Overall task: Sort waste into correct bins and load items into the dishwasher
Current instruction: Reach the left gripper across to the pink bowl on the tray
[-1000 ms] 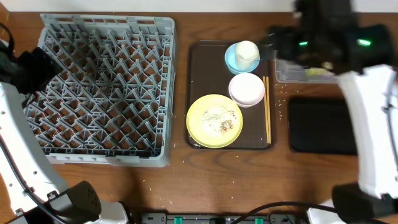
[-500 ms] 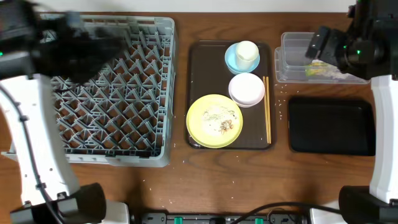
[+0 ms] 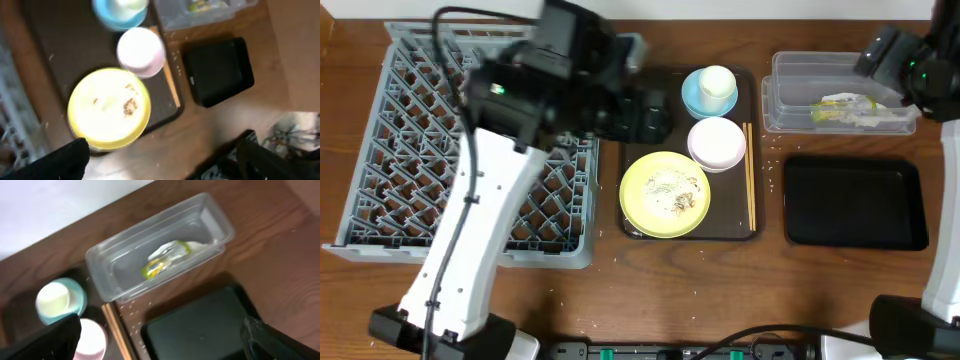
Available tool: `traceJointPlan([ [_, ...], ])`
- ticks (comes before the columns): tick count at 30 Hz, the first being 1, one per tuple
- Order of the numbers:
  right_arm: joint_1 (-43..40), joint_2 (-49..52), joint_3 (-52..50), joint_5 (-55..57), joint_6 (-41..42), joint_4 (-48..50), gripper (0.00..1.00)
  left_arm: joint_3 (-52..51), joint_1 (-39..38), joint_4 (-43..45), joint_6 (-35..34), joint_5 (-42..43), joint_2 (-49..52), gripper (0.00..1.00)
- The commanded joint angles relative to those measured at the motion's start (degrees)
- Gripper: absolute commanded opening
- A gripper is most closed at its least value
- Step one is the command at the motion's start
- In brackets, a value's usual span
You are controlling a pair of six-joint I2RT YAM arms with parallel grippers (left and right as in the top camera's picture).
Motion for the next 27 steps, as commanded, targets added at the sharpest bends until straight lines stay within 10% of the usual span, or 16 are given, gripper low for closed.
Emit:
traceJointPlan([
  [1,-1.6,0.3,0.1,4.4,0.6,-0.3,0.99,0.0,-3.6,3.6,0.0,-3.1,0.2,0.94],
  [27,-3.5,0.3,0.1,5.7,-3.0,-7.5,0.99,-1.4,-16.0,24.3,6.6,-12.9,27.4,0.89],
])
